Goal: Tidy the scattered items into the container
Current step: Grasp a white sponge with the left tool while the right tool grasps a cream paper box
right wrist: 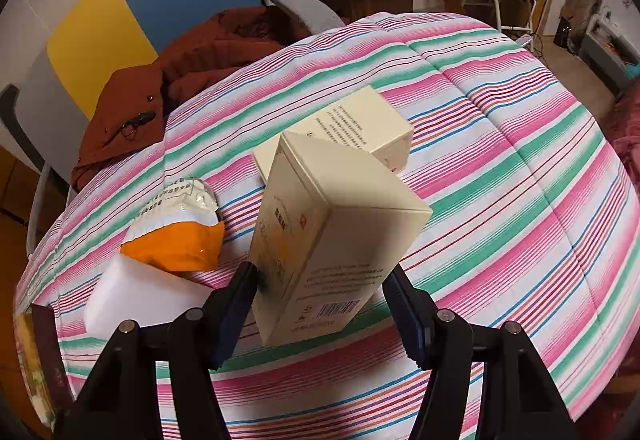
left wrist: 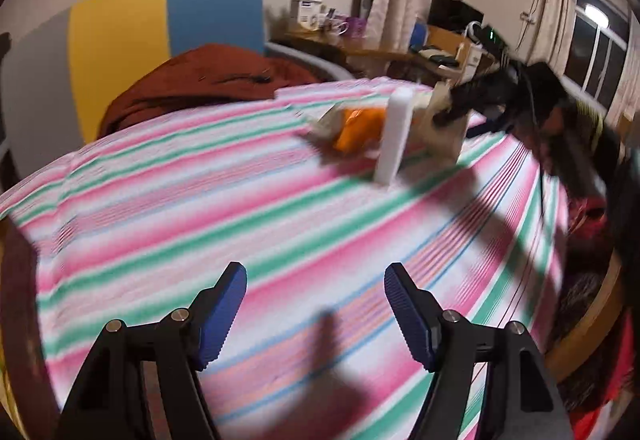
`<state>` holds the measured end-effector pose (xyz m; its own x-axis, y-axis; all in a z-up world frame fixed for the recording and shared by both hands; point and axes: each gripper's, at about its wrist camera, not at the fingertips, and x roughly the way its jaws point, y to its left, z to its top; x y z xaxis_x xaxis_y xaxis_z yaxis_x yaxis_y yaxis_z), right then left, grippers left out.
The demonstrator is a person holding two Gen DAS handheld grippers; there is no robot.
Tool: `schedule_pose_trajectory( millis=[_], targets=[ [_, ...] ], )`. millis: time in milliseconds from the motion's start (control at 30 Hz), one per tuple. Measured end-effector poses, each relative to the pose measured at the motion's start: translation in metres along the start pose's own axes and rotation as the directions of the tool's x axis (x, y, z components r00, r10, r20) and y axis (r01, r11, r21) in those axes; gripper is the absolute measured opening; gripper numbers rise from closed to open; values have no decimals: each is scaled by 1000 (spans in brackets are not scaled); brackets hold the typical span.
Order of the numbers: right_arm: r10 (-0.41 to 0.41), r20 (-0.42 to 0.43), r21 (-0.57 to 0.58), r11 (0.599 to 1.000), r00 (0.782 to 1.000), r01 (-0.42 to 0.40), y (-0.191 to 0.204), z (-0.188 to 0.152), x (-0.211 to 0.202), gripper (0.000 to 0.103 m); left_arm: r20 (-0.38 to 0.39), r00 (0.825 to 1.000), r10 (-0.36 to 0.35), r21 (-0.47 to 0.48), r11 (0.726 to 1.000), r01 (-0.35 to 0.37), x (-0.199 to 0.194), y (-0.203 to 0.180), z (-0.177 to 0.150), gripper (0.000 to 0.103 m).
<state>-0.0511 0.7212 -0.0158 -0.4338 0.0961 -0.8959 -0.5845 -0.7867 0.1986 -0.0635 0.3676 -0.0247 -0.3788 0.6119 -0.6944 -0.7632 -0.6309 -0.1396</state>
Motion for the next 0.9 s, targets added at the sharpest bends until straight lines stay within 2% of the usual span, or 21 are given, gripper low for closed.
schedule_pose_trajectory(
  millis=[67,300,433,800,900],
  targets=[
    [-6,2,-3,1000,1000,6,2,0,-1,66,9,1000,-29,25,999,29,9,-11,15,73],
    [-32,9,-35,999,999,32,8,-1,-3,65,44,997,-68,158,986,60,38,-49,54,72],
    [-39,7,-40,998,999,39,10,0,-2,65,45,995,-84,199,977,74,54,-59,63,66],
    [-52,10,-49,997,999,52,12,1,-2,65,46,996,-77,192,979,67,91,-67,84,60],
    [-52,10,-49,997,999,52,12,1,-2,65,38,997,-67,205,977,58,103,-70,89,52]
  ],
)
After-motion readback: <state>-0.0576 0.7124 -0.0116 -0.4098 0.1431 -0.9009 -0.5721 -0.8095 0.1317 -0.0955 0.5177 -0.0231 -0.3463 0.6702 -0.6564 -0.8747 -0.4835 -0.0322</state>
